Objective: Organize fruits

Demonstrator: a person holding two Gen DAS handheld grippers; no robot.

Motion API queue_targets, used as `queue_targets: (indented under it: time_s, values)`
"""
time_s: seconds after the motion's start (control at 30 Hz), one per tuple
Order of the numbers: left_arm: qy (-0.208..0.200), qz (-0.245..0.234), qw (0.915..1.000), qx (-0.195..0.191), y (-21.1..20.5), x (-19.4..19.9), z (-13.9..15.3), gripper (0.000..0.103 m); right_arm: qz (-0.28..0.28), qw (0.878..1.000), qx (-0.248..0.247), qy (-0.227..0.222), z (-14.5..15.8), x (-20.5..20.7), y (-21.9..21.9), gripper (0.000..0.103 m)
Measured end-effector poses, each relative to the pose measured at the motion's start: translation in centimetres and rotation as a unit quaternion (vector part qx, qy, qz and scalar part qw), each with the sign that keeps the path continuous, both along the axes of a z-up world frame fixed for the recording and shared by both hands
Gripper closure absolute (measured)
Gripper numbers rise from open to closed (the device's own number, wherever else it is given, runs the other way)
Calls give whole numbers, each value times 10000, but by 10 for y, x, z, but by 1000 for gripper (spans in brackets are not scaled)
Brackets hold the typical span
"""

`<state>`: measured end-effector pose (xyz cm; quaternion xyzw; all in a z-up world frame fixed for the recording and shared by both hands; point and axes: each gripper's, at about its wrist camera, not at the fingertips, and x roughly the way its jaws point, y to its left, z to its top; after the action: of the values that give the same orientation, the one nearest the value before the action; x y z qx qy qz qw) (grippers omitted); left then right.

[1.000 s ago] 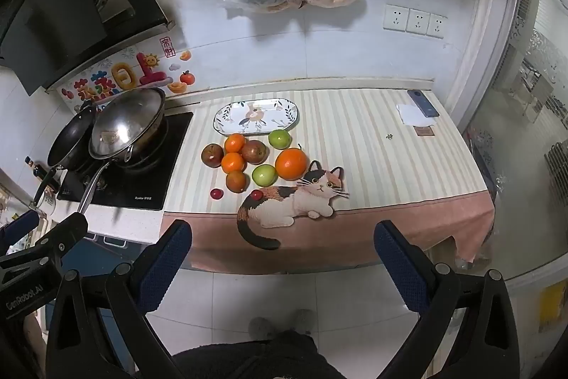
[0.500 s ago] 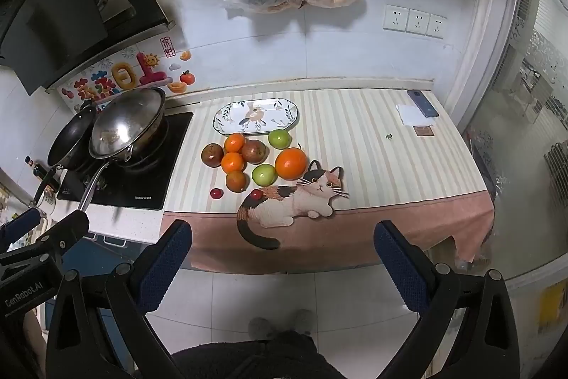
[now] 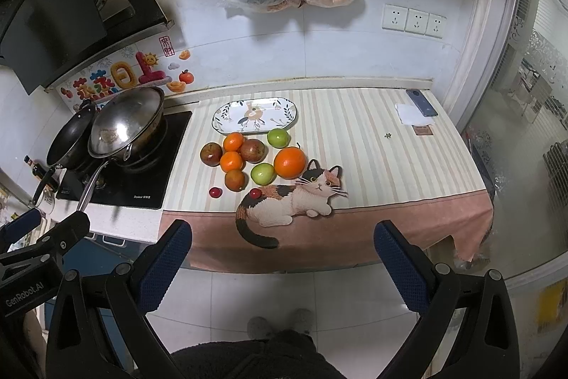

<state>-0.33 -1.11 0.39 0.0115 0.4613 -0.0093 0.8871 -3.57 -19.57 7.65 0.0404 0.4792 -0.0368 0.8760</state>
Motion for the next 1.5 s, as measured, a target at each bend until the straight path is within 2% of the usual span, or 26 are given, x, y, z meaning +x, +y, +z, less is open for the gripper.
queue_targets:
  time_s: [1.5]
  values:
    - [15, -12, 10000, -59, -9, -5, -5, 0, -1, 10000, -4, -29, 3, -5, -2, 0]
